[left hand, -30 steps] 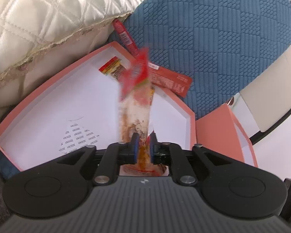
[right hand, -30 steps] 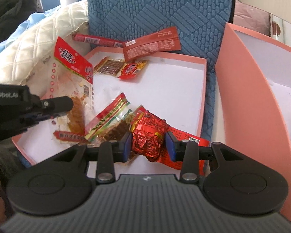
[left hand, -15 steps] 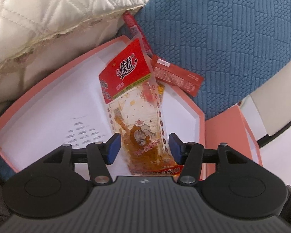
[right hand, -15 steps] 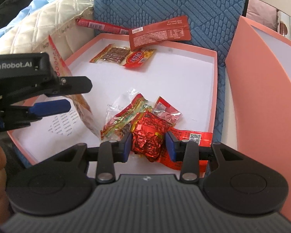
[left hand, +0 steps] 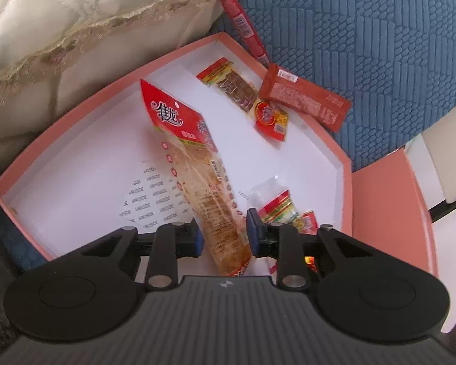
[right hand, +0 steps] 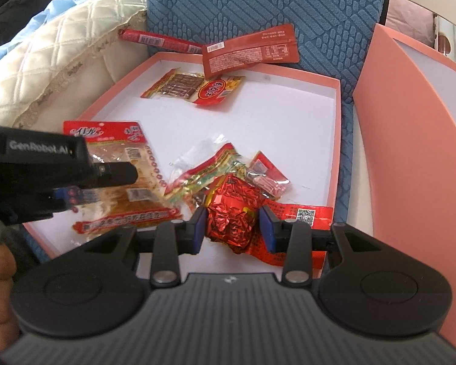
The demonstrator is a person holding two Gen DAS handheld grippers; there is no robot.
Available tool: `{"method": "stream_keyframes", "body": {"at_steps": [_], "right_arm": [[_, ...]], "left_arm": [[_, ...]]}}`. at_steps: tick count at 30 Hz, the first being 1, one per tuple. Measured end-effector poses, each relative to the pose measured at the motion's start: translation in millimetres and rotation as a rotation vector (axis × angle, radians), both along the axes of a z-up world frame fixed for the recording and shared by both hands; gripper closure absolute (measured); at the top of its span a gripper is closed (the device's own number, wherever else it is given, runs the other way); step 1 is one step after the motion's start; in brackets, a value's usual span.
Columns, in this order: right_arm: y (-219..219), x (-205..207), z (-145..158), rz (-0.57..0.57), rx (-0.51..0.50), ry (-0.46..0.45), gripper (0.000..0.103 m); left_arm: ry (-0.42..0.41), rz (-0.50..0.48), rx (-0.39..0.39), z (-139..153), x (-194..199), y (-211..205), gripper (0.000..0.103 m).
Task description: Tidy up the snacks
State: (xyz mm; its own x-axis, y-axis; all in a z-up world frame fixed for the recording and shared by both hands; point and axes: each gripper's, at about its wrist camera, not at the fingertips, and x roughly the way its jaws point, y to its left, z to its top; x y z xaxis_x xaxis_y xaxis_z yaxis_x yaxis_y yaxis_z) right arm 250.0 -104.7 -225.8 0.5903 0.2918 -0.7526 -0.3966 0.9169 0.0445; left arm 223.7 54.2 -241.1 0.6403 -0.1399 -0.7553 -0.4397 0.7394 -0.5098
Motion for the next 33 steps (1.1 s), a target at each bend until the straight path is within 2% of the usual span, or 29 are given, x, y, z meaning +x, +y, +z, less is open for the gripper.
{"method": "stream_keyframes", "body": {"at_steps": [4, 12, 22, 33], "right_arm": [[-1, -1, 1, -0.002, 0.005, 0.0, 0.062], [-4, -4, 3, -0.01, 0.002, -0.015, 0.062], [-15, -19, 23, -0.028, 0.01, -0.07, 0.062], [-31, -40, 60, -0.044, 0.034, -0.147, 0.062]], "left_arm": [[0.025, 0.01, 0.016, -7, 3, -2, 0.071], [-0.002, -0.023, 0.055, 0, 5, -8, 0.085], [-0.064, -0.102, 0.173, 35, -8, -25, 0.091], [-0.135, -0.164, 0.213, 87, -23, -44, 0.091]]}}
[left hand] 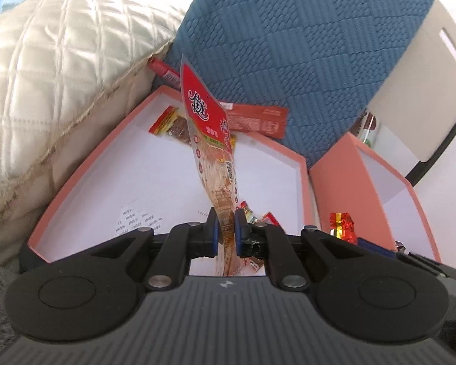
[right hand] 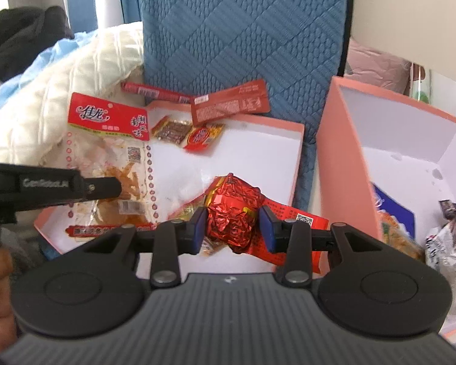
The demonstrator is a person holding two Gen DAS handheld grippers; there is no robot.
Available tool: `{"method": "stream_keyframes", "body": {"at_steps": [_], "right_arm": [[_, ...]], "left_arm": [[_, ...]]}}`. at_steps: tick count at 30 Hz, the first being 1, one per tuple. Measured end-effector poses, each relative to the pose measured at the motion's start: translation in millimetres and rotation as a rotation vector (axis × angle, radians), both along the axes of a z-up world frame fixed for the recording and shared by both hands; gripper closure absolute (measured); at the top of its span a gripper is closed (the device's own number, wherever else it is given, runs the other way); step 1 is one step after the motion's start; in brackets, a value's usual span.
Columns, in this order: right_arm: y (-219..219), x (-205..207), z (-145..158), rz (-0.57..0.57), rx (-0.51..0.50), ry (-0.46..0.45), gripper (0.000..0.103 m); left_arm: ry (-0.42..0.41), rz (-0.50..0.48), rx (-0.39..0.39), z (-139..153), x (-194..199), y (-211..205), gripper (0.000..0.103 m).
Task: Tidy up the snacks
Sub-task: 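Carry the red pouch and foil candy toward the pink box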
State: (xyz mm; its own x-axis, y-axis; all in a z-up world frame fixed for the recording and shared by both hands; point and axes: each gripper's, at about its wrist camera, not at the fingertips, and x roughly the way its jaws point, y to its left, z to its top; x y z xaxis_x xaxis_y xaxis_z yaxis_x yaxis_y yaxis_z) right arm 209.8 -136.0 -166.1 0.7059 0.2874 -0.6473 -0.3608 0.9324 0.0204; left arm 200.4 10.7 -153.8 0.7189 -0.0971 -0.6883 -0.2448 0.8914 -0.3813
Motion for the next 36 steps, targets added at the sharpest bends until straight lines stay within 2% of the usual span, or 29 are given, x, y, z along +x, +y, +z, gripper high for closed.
{"method": "stream_keyframes", "body": {"at_steps": [8, 14, 19, 30, 36], "right_arm": [[-15, -2, 37, -0.006, 0.02, -0.049, 0.062], [-27, -2, 70, -0.004, 0.031, -0.093, 0.062], [-39, 2, 97, -0.005, 0.046, -0.122, 0.062], [-65, -1, 152, -0.014, 0.045, -0.22, 0.062], [-88, -3, 167, -0.04, 0.031, -0.257, 0.062]], "left_arm": [[-0.038, -0.025, 0.004, 34, 2, -5, 0.091], [-0.074, -0.06, 0.03, 72, 12, -11, 0.091], [-0.092, -0.095, 0.015, 101, 22, -18, 0.091], [-0.15, -0.192, 0.039, 160, 43, -59, 0.091], [-0.172, -0.257, 0.054, 178, 52, -92, 0.091]]}}
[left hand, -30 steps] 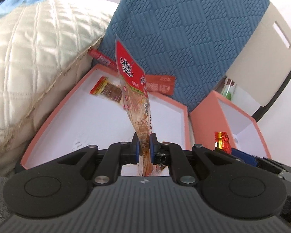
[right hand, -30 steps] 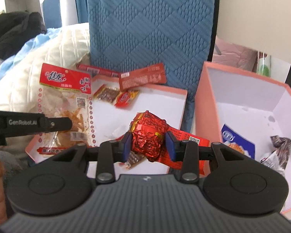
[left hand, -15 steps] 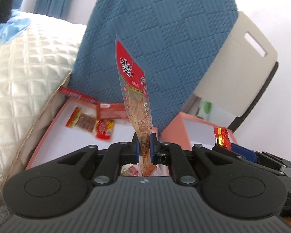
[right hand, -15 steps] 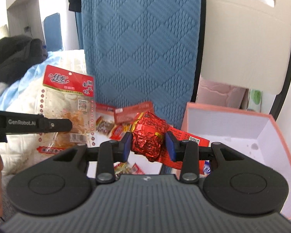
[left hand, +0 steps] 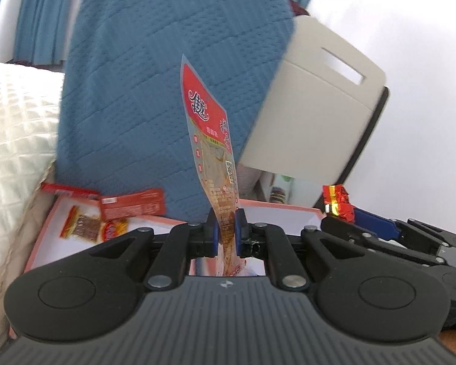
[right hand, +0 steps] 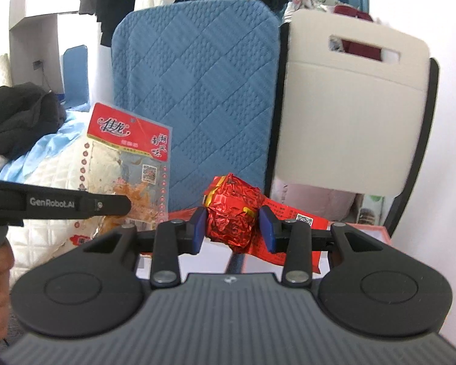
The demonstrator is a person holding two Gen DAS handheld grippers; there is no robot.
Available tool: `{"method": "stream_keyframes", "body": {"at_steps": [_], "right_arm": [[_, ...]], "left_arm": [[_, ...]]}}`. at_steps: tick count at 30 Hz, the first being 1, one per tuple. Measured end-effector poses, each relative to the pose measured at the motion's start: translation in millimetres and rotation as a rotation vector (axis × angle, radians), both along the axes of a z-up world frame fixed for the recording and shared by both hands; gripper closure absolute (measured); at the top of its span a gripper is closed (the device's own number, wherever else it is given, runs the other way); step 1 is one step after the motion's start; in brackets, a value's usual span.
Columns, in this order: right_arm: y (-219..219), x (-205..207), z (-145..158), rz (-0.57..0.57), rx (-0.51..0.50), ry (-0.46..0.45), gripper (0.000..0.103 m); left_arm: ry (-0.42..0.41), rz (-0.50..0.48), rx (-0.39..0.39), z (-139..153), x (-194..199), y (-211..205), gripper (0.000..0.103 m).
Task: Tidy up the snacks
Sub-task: 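Carry the red pouch and foil candy toward the pink box, then open the left tool to drop the red pouch while the right tool releases the foil candy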
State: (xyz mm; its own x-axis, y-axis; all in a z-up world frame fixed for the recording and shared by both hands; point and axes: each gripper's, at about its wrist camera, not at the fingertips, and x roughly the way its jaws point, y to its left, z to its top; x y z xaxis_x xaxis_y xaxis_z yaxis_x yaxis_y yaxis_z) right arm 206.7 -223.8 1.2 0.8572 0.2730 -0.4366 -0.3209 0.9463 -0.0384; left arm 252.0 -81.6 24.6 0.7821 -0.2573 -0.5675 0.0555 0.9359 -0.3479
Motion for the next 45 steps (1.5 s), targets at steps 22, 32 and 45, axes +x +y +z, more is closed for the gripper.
{"method": "stream_keyframes", "body": {"at_steps": [22, 32, 45], "right_arm": [[-124, 13, -86, -0.229, -0.029, 0.198, 0.062], [-151, 30, -125, -0.286, -0.029, 0.293, 0.062], [-165, 31, -133, -0.344, -0.008, 0.308, 0.033]], "left_arm": [[0.188, -0.262, 0.0, -64, 38, -139, 0.091], [0.267, -0.321, 0.022, -101, 43, -160, 0.091], [0.226, -0.297, 0.012, -100, 39, -149, 0.042]]}}
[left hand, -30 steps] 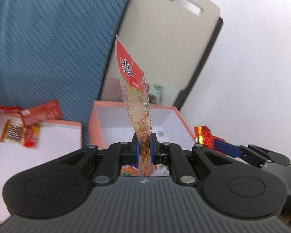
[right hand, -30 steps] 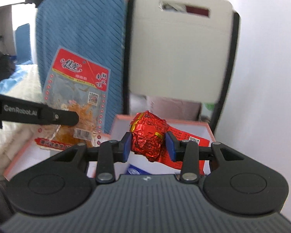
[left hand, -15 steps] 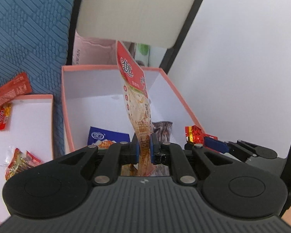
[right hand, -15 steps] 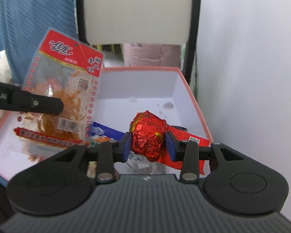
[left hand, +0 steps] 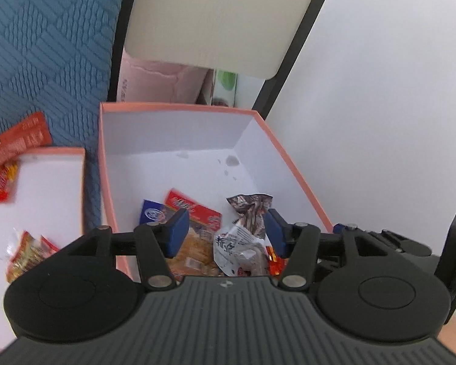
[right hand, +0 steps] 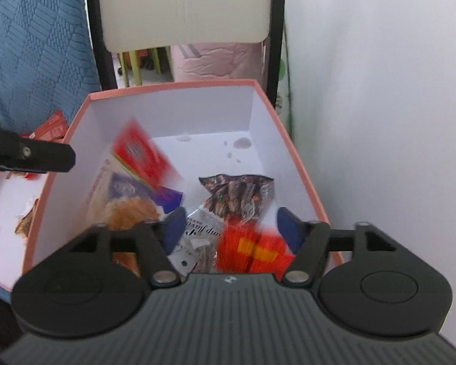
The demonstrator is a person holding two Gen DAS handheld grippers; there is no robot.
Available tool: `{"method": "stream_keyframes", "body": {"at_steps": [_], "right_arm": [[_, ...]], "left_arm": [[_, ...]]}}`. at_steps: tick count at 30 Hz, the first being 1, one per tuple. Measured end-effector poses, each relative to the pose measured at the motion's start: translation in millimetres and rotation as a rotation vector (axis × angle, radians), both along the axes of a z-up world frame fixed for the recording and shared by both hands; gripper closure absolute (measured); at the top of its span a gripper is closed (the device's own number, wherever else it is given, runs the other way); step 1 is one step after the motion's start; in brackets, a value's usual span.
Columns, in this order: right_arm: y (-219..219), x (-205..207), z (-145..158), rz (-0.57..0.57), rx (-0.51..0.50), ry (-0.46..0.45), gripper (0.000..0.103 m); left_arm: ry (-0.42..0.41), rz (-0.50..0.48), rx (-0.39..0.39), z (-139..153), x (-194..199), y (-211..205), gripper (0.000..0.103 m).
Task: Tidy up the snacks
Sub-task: 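Open the left tool to drop the red pouch while the right tool releases the foil candy, then move both open tools back over the snack tray toward the jerky pack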
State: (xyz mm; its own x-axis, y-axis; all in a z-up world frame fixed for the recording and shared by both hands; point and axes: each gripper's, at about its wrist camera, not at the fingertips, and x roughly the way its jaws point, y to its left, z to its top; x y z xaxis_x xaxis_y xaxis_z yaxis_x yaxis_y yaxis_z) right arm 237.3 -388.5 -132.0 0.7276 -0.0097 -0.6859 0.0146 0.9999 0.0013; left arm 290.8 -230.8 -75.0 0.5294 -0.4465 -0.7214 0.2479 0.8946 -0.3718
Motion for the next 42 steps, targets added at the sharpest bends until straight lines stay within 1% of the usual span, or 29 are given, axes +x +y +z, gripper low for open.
{"method": "stream_keyframes", "body": {"at_steps": [4, 9, 14, 19, 23, 29, 34, 38, 42], "right_arm": [[1, -6, 12, -0.003, 0.02, -0.032, 0.033], [11, -16, 33, 0.012, 0.039, -0.1, 0.033], [30, -26, 51, 0.047, 0.055, -0.172, 0.033], [52, -39, 66, 0.092, 0.06, -0.236, 0.033], [68, -46, 69, 0.127, 0.061, -0.258, 0.033], [90, -58, 73, 0.16, 0.07, -0.273, 0.033], [104, -68, 74, 0.18, 0.091, -0.287, 0.033], [116, -76, 73, 0.195, 0.093, -0.293, 0.033], [129, -80, 68, 0.214, 0.097, -0.291, 0.033]], "left_arm": [[-0.037, 0.01, -0.001, 12, -7, 10, 0.042], [-0.12, 0.026, 0.02, 32, -23, 27, 0.042], [-0.197, 0.058, 0.028, 48, -40, 47, 0.042], [-0.252, 0.09, 0.037, 55, -56, 68, 0.042], [-0.294, 0.122, 0.043, 59, -69, 86, 0.042], [-0.329, 0.148, 0.05, 60, -87, 108, 0.042], [-0.342, 0.174, 0.048, 59, -104, 128, 0.042], [-0.342, 0.201, 0.046, 53, -113, 143, 0.042], [-0.324, 0.224, 0.034, 45, -120, 158, 0.042]]}}
